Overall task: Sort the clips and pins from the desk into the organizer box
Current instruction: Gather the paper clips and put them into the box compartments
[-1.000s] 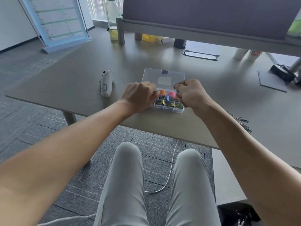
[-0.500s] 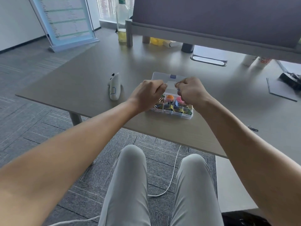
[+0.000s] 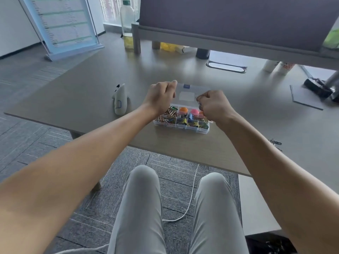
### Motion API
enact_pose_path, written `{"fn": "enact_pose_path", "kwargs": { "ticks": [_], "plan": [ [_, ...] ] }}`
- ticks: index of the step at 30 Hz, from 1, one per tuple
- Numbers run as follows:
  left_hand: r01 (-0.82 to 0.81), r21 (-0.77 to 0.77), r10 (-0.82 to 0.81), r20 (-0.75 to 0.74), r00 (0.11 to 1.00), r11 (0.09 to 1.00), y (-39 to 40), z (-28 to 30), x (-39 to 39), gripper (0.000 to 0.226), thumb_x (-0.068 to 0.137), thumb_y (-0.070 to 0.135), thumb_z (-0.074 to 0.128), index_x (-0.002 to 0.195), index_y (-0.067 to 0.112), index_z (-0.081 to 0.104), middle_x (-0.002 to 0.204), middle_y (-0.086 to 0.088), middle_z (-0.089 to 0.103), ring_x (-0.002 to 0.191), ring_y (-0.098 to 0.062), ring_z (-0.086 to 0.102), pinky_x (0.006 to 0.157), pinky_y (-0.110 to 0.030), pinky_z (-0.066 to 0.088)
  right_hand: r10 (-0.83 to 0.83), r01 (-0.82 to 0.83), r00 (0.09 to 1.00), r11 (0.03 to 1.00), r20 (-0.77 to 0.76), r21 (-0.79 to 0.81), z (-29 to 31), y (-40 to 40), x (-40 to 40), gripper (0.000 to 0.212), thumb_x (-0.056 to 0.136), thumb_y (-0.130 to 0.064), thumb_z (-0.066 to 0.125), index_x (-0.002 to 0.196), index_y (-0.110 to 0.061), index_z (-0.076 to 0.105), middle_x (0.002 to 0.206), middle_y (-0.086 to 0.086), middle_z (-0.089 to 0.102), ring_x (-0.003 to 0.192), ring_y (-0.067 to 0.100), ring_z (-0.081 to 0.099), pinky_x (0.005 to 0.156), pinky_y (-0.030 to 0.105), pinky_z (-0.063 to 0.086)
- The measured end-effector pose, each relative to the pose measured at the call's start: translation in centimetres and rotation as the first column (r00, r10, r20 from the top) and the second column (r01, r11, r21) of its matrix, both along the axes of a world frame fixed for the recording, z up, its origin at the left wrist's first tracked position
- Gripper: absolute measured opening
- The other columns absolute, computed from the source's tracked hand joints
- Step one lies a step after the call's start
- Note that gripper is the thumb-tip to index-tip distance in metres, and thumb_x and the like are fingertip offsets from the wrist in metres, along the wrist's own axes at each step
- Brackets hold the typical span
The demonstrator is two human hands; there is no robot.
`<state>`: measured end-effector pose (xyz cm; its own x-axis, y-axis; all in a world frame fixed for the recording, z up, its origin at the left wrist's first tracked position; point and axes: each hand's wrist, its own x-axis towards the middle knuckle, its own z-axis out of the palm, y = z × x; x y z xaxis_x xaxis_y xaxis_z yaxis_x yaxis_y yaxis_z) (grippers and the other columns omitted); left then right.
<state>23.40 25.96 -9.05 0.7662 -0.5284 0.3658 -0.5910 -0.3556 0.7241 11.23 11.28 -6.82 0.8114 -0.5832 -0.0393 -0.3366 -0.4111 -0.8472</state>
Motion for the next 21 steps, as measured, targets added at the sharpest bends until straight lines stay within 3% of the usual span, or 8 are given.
{"fn": "enact_pose_path", "kwargs": {
  "ticks": [5, 9, 13, 17, 19, 21],
  "plan": [
    [0.145, 0.056, -0.149, 0.06, 0.987, 0.988, -0.6, -0.1, 0.0, 0.054, 0.103, 0.045, 0.034, 0.072, 0.013, 0.065, 0.067, 0.0, 0.067, 0.065, -0.016, 0.065, 0.072, -0.041, 0.055, -0.002, 0.002, 1.0, 1.0, 0.008, -0.001, 0.4, -0.5, -0.2, 0.031, 0.101, -0.003, 0.047, 0.112, 0.025, 0.056, 0.077, 0.014, 0.046, 0.057, 0.022, 0.041, 0.036, 0.017, 0.037],
    [0.14, 0.069, -0.15, 0.172, 0.974, 0.988, 0.0, -0.1, 0.1, 0.052, 0.104, 0.041, 0.034, 0.075, 0.012, 0.066, 0.069, 0.002, 0.066, 0.067, -0.016, 0.066, 0.069, -0.04, 0.055, 0.009, -0.008, 1.0, 1.0, 0.023, -0.023, 0.1, -0.5, 0.8, 0.032, 0.1, -0.003, 0.046, 0.112, 0.025, 0.055, 0.076, 0.013, 0.046, 0.065, 0.024, 0.04, 0.05, 0.028, 0.034],
    [-0.004, 0.046, -0.01, 0.281, 0.96, 0.999, 1.8, 0.4, 0.5, 0.047, 0.105, 0.034, 0.036, 0.077, 0.007, 0.064, 0.07, -0.006, 0.065, 0.066, -0.024, 0.061, 0.065, -0.043, 0.05, 0.062, -0.059, 0.998, 0.986, 0.016, -0.153, -0.1, 0.6, 2.3, 0.031, 0.101, -0.008, 0.047, 0.106, 0.018, 0.064, 0.076, 0.015, 0.058, 0.062, 0.023, 0.049, 0.056, 0.034, 0.045],
    [-0.186, 0.114, 0.145, 0.295, 0.944, 0.976, 3.8, 0.2, 1.4, 0.044, 0.1, 0.034, 0.033, 0.084, 0.006, 0.062, 0.086, -0.01, 0.068, 0.078, -0.029, 0.058, 0.067, -0.039, 0.041, 0.188, -0.189, 0.981, 0.881, -0.045, -0.435, 0.3, 2.3, 3.8, 0.027, 0.105, -0.015, 0.044, 0.1, 0.0, 0.067, 0.081, 0.011, 0.071, 0.051, 0.005, 0.06, 0.058, 0.029, 0.053],
    [-0.295, 0.184, 0.226, 0.322, 0.919, 0.937, 4.5, 0.1, 1.5, 0.039, 0.102, 0.027, 0.035, 0.093, 0.006, 0.066, 0.094, -0.01, 0.068, 0.076, -0.023, 0.05, 0.062, -0.03, 0.022, 0.232, -0.257, 0.966, 0.819, -0.114, -0.514, 0.3, 2.9, 4.8, 0.027, 0.105, -0.017, 0.042, 0.1, -0.005, 0.066, 0.083, 0.012, 0.072, 0.057, 0.013, 0.067, 0.067, 0.038, 0.058],
    [-0.358, 0.217, 0.277, 0.329, 0.903, 0.908, 4.8, 0.1, 1.6, 0.034, 0.104, 0.022, 0.037, 0.097, 0.006, 0.066, 0.1, -0.013, 0.069, 0.076, -0.021, 0.042, 0.061, -0.025, 0.015, 0.231, -0.293, 0.956, 0.769, -0.18, -0.569, 0.0, 3.5, 5.8, 0.025, 0.103, -0.016, 0.043, 0.098, -0.005, 0.066, 0.086, 0.013, 0.072, 0.069, 0.028, 0.071, 0.071, 0.044, 0.059]
  ]
}}
